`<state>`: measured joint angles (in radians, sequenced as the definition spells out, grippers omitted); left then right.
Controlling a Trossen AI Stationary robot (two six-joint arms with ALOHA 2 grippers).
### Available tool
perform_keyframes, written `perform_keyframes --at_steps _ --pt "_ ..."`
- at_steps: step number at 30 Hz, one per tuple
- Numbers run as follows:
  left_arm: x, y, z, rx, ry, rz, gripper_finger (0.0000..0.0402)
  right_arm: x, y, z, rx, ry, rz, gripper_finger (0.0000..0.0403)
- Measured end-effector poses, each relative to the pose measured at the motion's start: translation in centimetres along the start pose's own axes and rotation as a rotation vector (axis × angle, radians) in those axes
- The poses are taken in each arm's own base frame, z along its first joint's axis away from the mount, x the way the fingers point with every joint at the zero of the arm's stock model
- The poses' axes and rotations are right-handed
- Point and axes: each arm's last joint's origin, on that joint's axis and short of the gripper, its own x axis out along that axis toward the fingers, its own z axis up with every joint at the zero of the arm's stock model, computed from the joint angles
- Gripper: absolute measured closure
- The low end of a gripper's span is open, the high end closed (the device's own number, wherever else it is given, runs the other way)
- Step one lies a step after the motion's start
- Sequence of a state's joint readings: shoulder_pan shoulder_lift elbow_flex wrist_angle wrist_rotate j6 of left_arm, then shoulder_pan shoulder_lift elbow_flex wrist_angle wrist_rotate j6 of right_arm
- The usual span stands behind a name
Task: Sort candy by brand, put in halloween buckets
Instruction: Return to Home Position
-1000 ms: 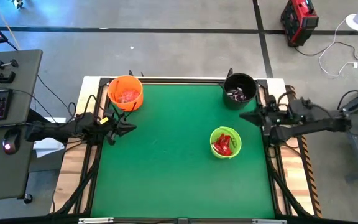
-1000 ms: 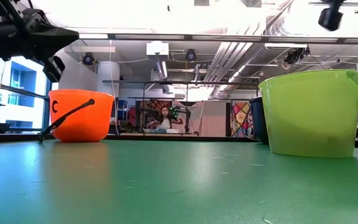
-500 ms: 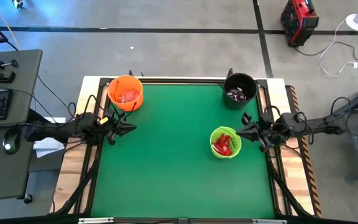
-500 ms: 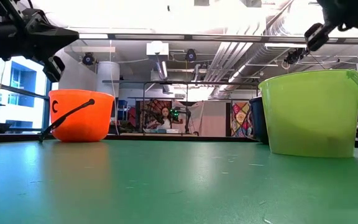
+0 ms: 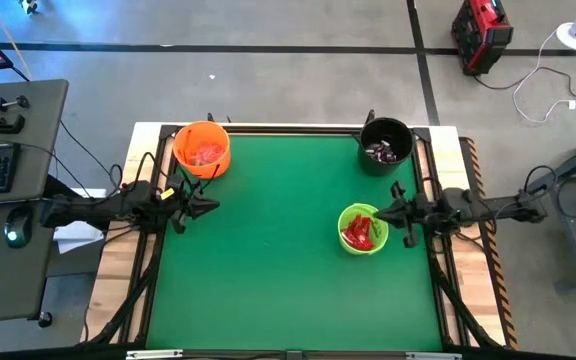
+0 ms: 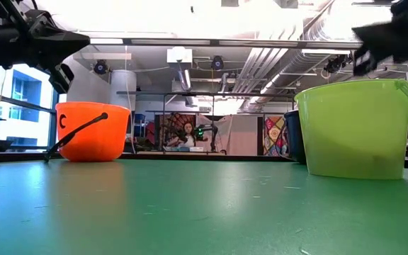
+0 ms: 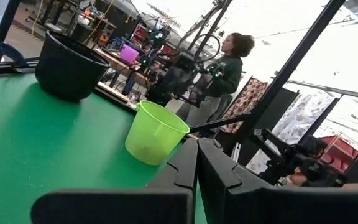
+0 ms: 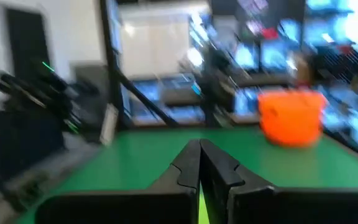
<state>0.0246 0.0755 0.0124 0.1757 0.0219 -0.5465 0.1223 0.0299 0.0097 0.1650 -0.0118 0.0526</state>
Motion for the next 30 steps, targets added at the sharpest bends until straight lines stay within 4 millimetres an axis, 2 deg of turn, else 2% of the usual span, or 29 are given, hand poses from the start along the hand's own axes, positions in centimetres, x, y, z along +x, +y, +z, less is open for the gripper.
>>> perform_keyframes --at_steps 4,6,15,20,30 --pt "0.0 0.0 0.0 0.000 0.000 0.000 0.0401 -0.1 -0.2 -1.4 -0.004 0.142 -0.068 0.0403" --pt "0.0 0.0 0.0 0.000 0.000 0.000 0.0401 0.0 -0.3 -1.5 -0.005 0.158 -0.068 0.0403" --pt "0.0 0.0 0.0 0.000 0.000 0.000 0.0401 0.0 -0.2 -1.5 -0.005 0.162 -0.068 0.0403" --pt "0.0 0.0 0.0 0.000 -0.002 -0.001 0.0401 -0.2 -0.1 -0.9 -0.002 0.088 -0.052 0.0402" --pt "-0.5 -0.2 0.4 0.001 -0.044 -0.027 0.0401 -0.2 -0.2 -1.1 -0.003 0.112 -0.063 0.0402"
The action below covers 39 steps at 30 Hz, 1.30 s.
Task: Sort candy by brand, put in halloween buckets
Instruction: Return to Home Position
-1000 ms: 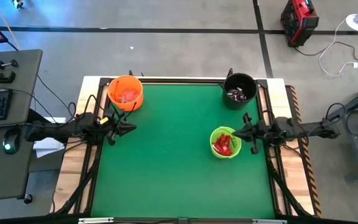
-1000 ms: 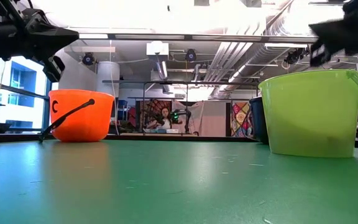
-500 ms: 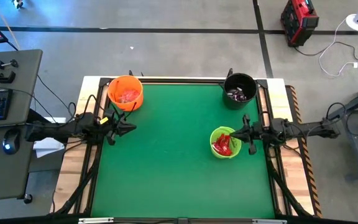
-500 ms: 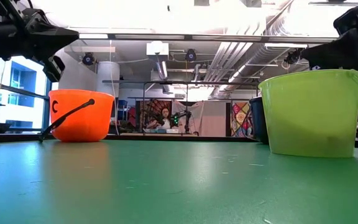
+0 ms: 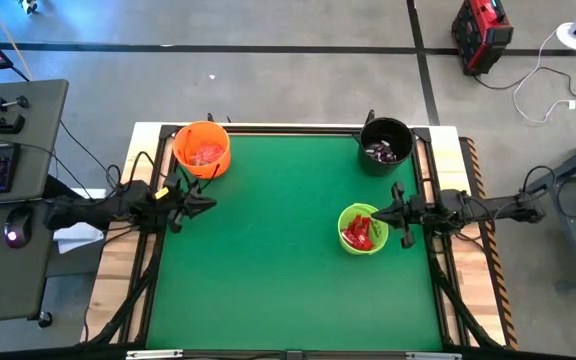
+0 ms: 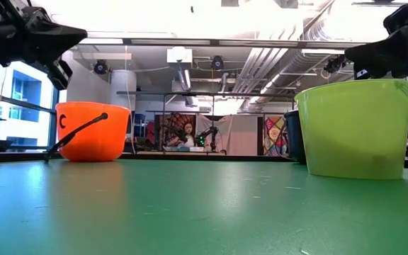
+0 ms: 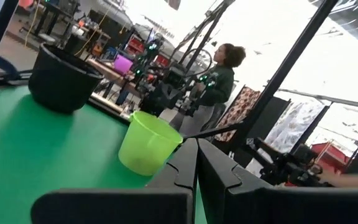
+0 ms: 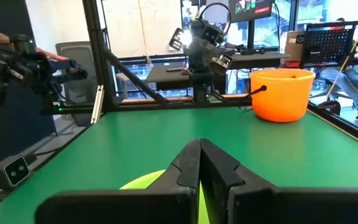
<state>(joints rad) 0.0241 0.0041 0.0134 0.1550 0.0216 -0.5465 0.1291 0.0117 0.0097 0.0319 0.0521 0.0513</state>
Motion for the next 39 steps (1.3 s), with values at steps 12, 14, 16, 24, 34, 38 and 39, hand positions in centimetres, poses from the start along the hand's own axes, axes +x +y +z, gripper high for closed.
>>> perform_keyframes --at_steps 12,14,16,24,34,38,39 --pt "0.0 -0.5 -0.8 -0.014 0.083 -0.052 0.0401 0.0 0.0 -0.1 0.000 0.008 -0.001 0.0402" --pt "0.0 -0.5 -0.8 -0.014 0.080 -0.056 0.0401 0.0 0.0 -0.1 0.000 0.008 -0.001 0.0402" --pt "0.0 -0.4 -0.8 0.000 0.081 -0.047 0.0401 0.0 0.0 -0.1 0.000 0.009 -0.001 0.0402" --pt "-0.1 0.5 -1.4 0.614 0.151 0.021 0.0401 0.0 0.0 -0.1 0.000 0.009 -0.001 0.0402" --pt "0.0 0.6 -1.5 0.491 0.163 0.045 0.0401 0.0 0.0 -0.1 0.000 0.009 -0.001 0.0402" --pt "0.0 0.6 -1.5 0.491 0.158 0.045 0.0401 0.0 0.0 -0.1 0.000 0.009 -0.001 0.0402" --pt "0.0 0.6 -1.5 0.491 0.160 0.045 0.0401 0.0 0.0 -0.1 0.000 0.009 -0.001 0.0402"
